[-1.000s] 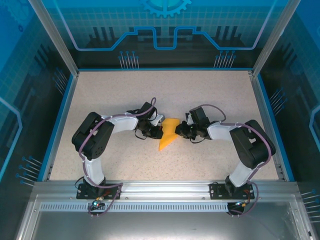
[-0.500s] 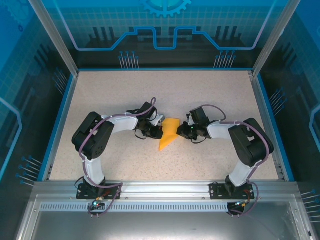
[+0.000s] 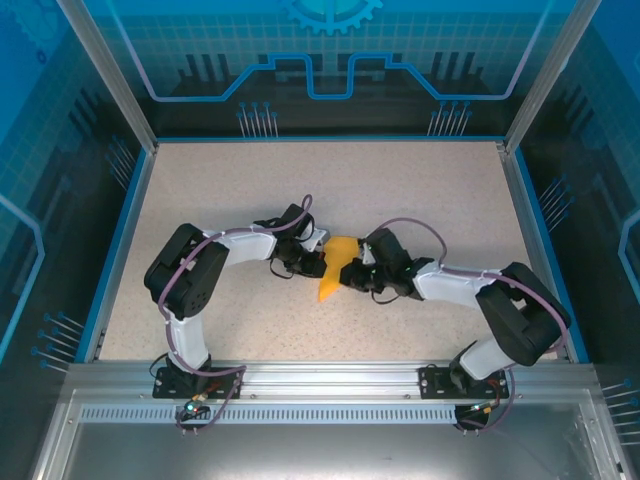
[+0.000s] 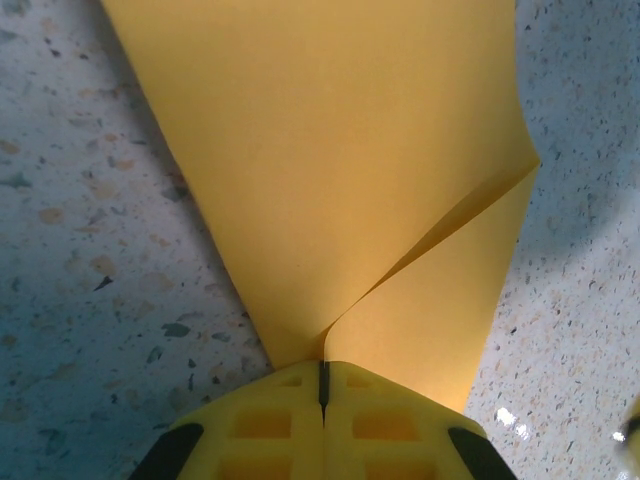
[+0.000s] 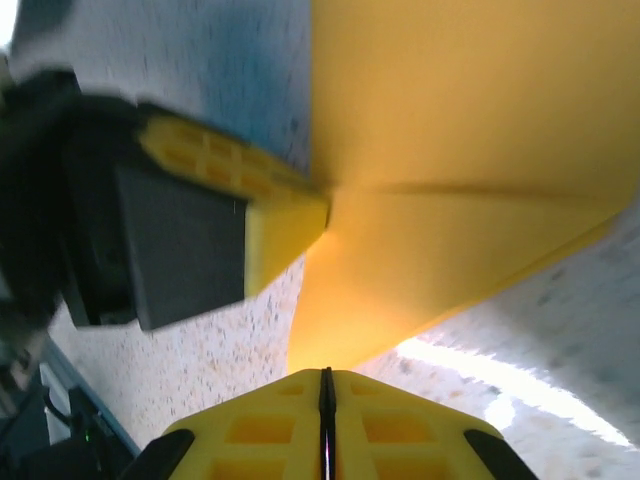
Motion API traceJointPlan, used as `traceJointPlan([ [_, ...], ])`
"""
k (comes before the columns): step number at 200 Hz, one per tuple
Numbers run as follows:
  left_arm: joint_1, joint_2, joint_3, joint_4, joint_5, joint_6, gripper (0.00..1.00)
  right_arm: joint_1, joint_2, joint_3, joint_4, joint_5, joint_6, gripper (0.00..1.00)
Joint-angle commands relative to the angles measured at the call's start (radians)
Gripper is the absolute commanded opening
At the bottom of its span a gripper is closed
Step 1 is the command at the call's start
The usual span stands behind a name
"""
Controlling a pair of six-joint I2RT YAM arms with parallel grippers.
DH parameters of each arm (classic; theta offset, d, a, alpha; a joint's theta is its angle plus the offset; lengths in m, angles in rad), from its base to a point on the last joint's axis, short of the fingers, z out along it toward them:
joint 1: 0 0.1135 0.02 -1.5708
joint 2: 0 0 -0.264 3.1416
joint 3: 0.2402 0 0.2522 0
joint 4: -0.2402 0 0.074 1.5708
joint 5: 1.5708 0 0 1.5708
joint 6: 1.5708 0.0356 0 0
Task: Fold a paper plane with a square sheet of paper (pick it up from the middle)
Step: Third fold the triangle at the center of the table.
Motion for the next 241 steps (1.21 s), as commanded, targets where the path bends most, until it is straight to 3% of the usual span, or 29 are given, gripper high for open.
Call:
traceJointPlan([
  [1, 0.003, 0.045, -0.003, -0.045, -0.005, 0.028, 0.01, 0.069, 0.061, -0.013, 0.158, -0.008, 0.106, 0.09],
  [28, 0.004, 0.049, 0.003, -0.05, -0.005, 0.031, 0.01, 0.125, 0.123, -0.005, 0.213, 0.023, 0.15, 0.08],
  [81, 0.003, 0.047, 0.0, -0.049, -0.006, 0.032, 0.01, 0.133, 0.194, 0.008, 0.278, -0.019, 0.164, 0.09],
  [153, 0.003, 0.033, -0.004, -0.048, -0.018, 0.035, 0.01, 0.143, 0.27, 0.035, 0.205, -0.006, 0.159, 0.09],
  [241, 0.003, 0.041, -0.001, -0.052, -0.018, 0.035, 0.01, 0.166, 0.171, 0.056, 0.156, 0.014, 0.141, 0.11],
])
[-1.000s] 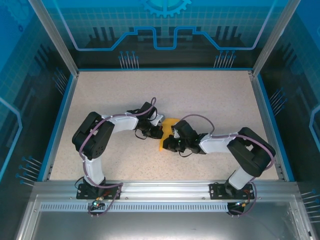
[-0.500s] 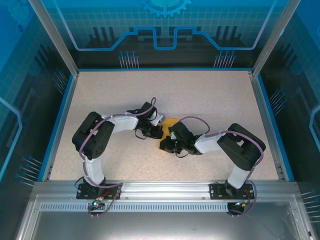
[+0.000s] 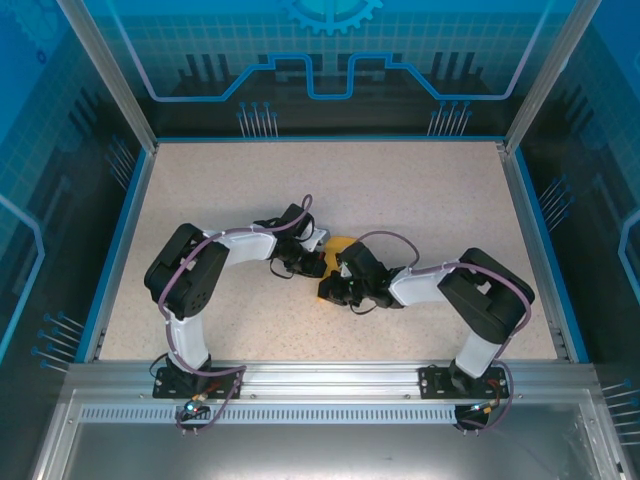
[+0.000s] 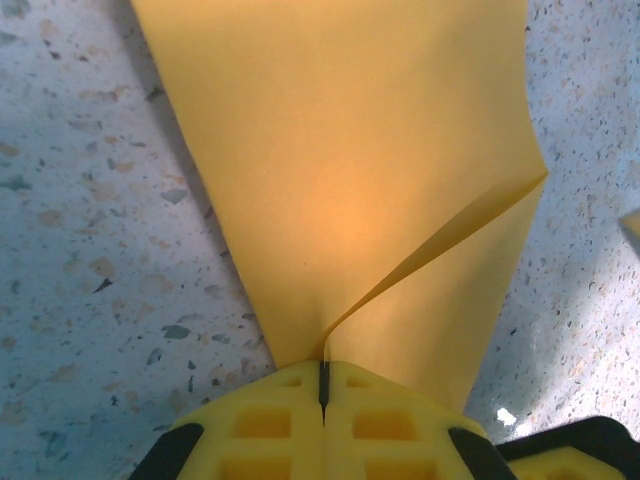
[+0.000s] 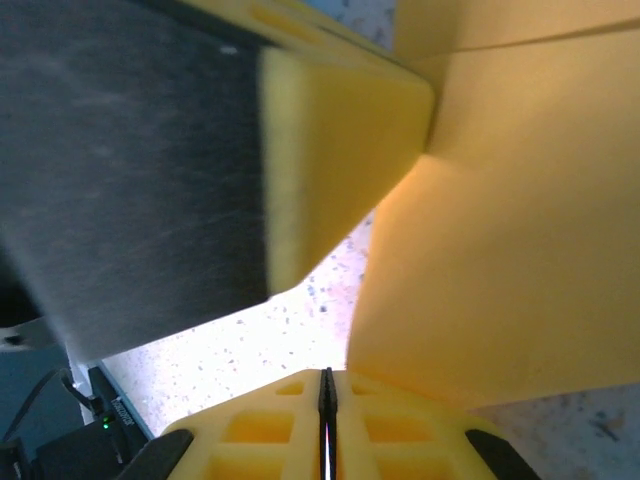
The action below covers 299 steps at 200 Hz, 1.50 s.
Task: Fold a paper plane with a square sheet of paper (pick it up from the middle)
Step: Third fold the triangle at the center of the table.
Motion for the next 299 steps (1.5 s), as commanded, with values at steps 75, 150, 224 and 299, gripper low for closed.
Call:
traceJointPlan([
  [75, 0.003, 0.034, -0.011, -0.047, -0.021, 0.033, 0.0, 0.05, 0.075, 0.053, -0.114, 0.049, 0.011, 0.1],
  [150, 0.002, 0.029, -0.012, -0.051, -0.023, 0.034, 0.01, -0.017, -0.071, 0.024, -0.103, 0.05, -0.038, 0.12],
  [224, 0.004, 0.03, -0.01, -0.053, -0.026, 0.033, 0.01, -0.063, 0.066, 0.015, -0.011, 0.001, -0.015, 0.11],
  [299, 0.004, 0.031, -0.002, -0.06, -0.026, 0.035, 0.01, -0.122, -0.019, -0.007, -0.008, -0.029, -0.037, 0.13],
])
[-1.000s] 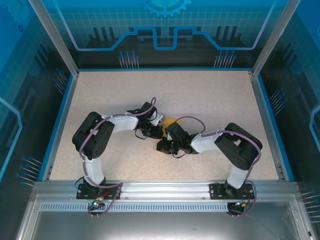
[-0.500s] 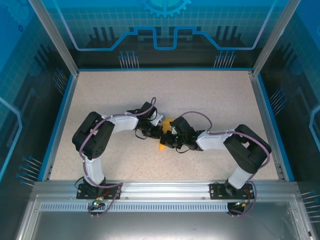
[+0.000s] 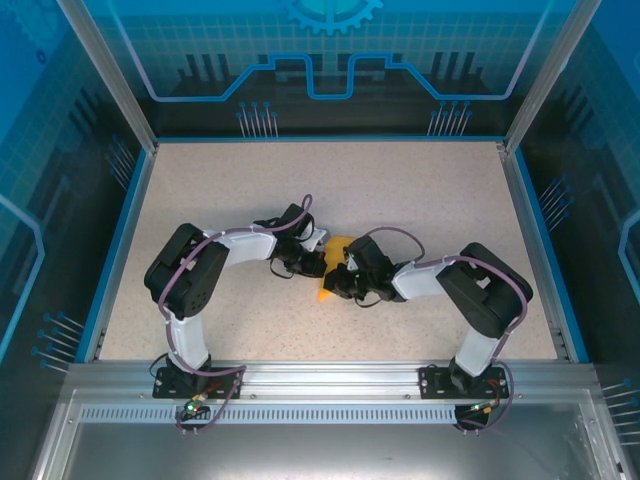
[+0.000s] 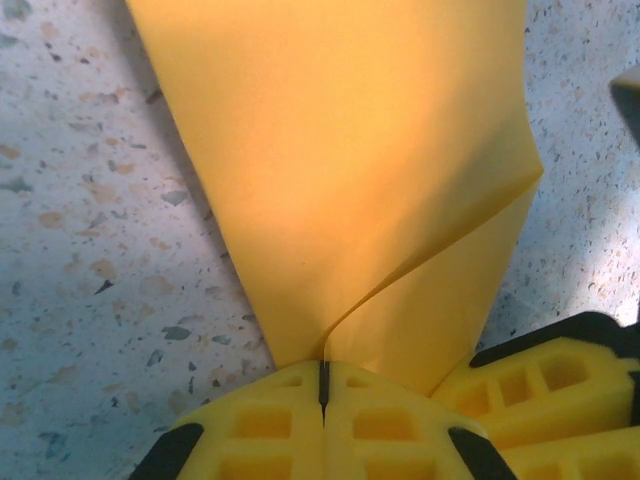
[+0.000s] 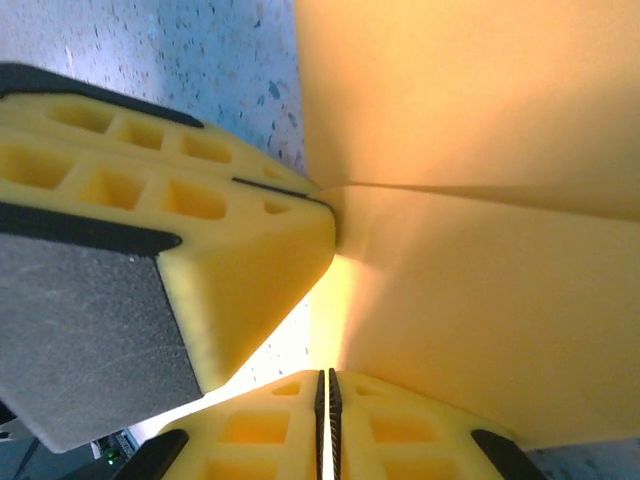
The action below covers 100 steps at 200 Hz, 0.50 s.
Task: Fold a paper plane with a square sheet of paper (pick it up from the middle)
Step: Third fold the triangle at the center of the table.
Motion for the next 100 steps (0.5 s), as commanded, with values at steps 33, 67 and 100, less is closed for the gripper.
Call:
traceJointPlan([
  [33, 0.002, 0.036, -0.003, -0.06, -0.024, 0.035, 0.01, -0.075, -0.046, -0.027, -0.009, -0.019, -0.043, 0.13],
  [67, 0.002, 0.035, 0.004, -0.064, -0.025, 0.036, 0.0, -0.084, 0.015, -0.025, -0.032, 0.0, -0.058, 0.13],
  [100, 0.002, 0.035, 0.001, -0.064, -0.027, 0.036, 0.01, -0.096, -0.002, -0.026, -0.041, -0.007, -0.063, 0.13],
])
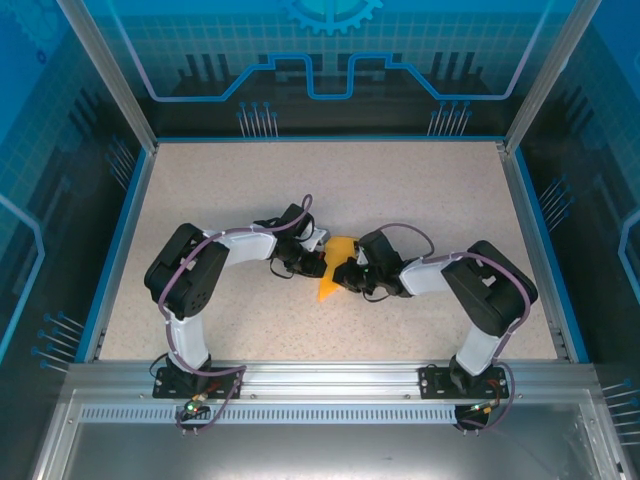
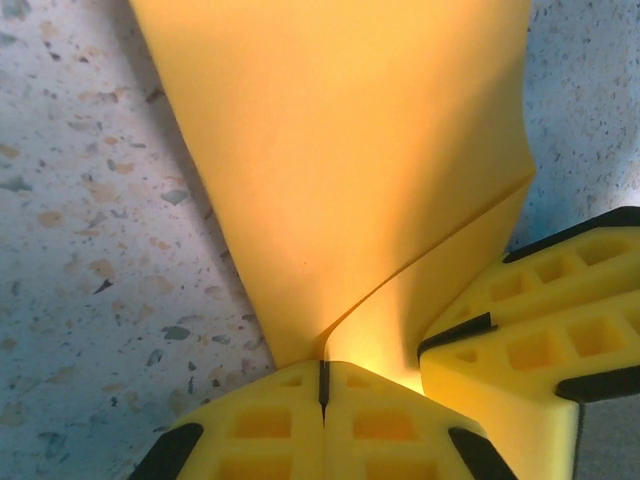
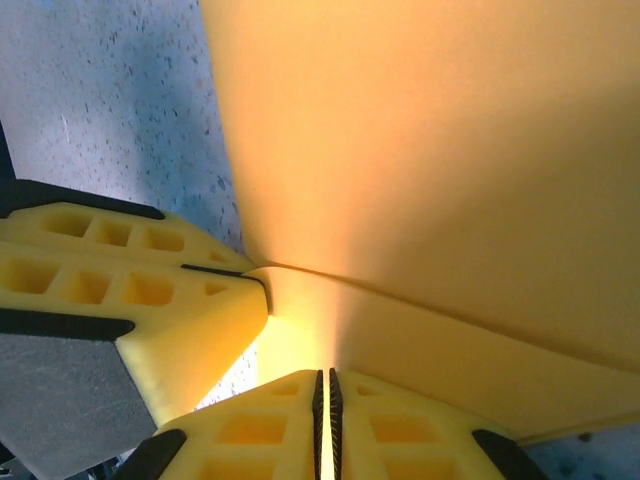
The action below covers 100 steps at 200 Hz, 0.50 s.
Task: Fold a paper plane with a square sheet of paper (pick it up from the middle)
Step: Third fold the triangle at the center of the table.
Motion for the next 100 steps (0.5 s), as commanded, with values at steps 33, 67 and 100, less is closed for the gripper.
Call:
traceJointPlan([
  [33, 0.002, 0.038, -0.001, -0.064, -0.027, 0.036, 0.01, -0.045, -0.066, 0.01, -0.094, 0.0, -0.061, 0.14],
  [67, 0.002, 0.038, -0.001, -0.065, -0.028, 0.036, 0.01, -0.089, -0.056, 0.019, -0.1, -0.017, -0.085, 0.14],
  [100, 0.003, 0.036, 0.001, -0.068, -0.029, 0.036, 0.0, -0.104, -0.018, 0.007, -0.112, 0.003, -0.099, 0.14],
])
